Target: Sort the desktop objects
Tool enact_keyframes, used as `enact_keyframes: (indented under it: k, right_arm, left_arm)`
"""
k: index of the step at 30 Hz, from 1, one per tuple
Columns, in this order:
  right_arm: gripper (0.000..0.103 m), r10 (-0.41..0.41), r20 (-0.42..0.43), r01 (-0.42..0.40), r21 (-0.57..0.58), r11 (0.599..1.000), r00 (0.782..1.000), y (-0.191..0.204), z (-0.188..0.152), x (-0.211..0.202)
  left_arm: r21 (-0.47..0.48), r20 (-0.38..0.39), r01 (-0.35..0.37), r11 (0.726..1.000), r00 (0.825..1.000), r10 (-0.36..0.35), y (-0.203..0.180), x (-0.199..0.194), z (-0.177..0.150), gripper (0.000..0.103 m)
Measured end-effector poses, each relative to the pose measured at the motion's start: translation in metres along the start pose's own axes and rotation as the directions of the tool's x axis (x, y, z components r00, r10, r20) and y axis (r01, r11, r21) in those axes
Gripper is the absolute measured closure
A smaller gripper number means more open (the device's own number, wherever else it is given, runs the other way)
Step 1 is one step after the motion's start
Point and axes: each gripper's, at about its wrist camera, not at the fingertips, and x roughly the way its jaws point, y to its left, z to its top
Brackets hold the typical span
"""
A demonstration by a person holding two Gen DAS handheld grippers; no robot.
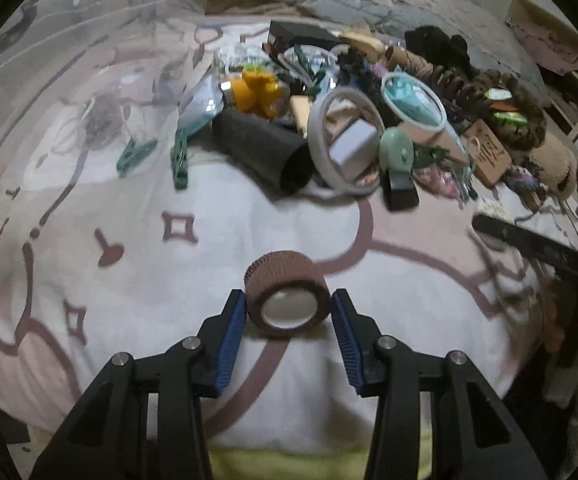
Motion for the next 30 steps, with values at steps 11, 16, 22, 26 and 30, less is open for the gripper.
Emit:
enact_keyframes:
  k: [11,16,22,26,30]
  right_arm:
    - [0.027,0.220,0.002,-0.219,0.098,0.971,0.976,-0.011,-0.009,-0.019]
    - [0.027,0.182,0.049,-0.186,0.092,0.978,0.982,-0.010,-0.008,-0.029]
    - [0.027,0.081,0.054,-0.086,0.088,0.992,0.995,-0.019,0.005,-0.020]
    - [0.027,0.068,0.036,-0.071,0.089,0.993,0.997,-0.025,0.007,-0.014]
    - [0.027,0.091,0.018,-0.092,0.043,0.995,0.996,-0.011,0.003,-0.012]
  left_arm:
    - [-0.030,0.125,0.069,0.997,0.990,-0.065,0.010,0.015,0.001,0.041]
    - [-0.076,0.186,0.101,0.992,0.979,-0.085,0.020,0.017,-0.010,0.041]
    - [-0.048,0.219,0.062,0.997,0.975,-0.050,0.011,0.026,-0.011,0.041]
    - [-0.030,0.223,0.043,0.999,0.974,-0.036,0.006,0.029,-0.013,0.035]
    - [-0.025,0.217,0.036,0.999,0.976,-0.030,0.005,0.032,-0.014,0.033]
